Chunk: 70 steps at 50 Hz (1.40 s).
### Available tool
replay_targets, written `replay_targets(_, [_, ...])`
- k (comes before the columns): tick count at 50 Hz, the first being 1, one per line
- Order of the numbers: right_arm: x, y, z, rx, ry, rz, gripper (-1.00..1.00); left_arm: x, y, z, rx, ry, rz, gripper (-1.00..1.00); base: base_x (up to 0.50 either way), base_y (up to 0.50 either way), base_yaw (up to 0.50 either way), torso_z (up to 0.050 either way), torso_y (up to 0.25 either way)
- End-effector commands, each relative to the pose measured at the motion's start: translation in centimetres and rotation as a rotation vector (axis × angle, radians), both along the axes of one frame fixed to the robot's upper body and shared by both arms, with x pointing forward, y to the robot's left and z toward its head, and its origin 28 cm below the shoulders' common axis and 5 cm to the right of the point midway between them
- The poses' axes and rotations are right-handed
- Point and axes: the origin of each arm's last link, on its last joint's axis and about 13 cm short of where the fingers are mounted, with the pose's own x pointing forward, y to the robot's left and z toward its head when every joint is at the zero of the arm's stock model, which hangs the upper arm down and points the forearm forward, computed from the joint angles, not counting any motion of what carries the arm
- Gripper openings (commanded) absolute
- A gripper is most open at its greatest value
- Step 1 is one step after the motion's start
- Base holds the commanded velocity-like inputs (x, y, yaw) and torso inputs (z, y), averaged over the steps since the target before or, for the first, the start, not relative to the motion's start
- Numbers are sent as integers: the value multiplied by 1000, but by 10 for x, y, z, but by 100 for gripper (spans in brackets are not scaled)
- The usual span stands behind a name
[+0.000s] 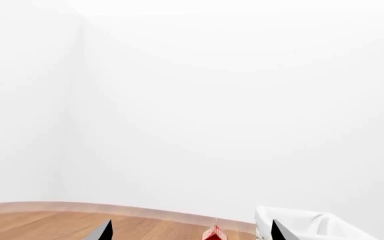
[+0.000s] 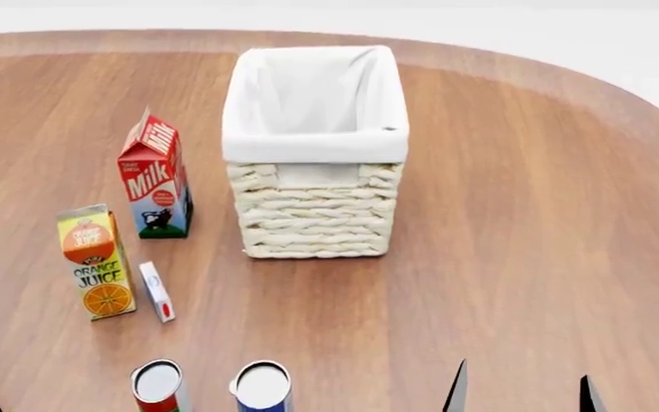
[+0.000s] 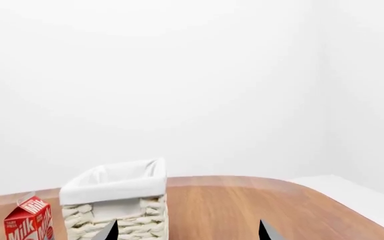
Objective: Pick up the alphabet soup, and put it in the basket.
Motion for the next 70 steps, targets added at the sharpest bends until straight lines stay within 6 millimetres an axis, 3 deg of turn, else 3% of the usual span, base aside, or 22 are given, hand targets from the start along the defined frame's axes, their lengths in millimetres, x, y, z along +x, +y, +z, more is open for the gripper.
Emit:
replay_targets(1, [0,0,0,5,-4,7,100,0,0,0,1,-1,0,100,160,0,0,0,0])
replay_targets(70, [1,1,-1,11,8,18,100,0,1,0,-2,-3,4,100,185,-7,0,0,0])
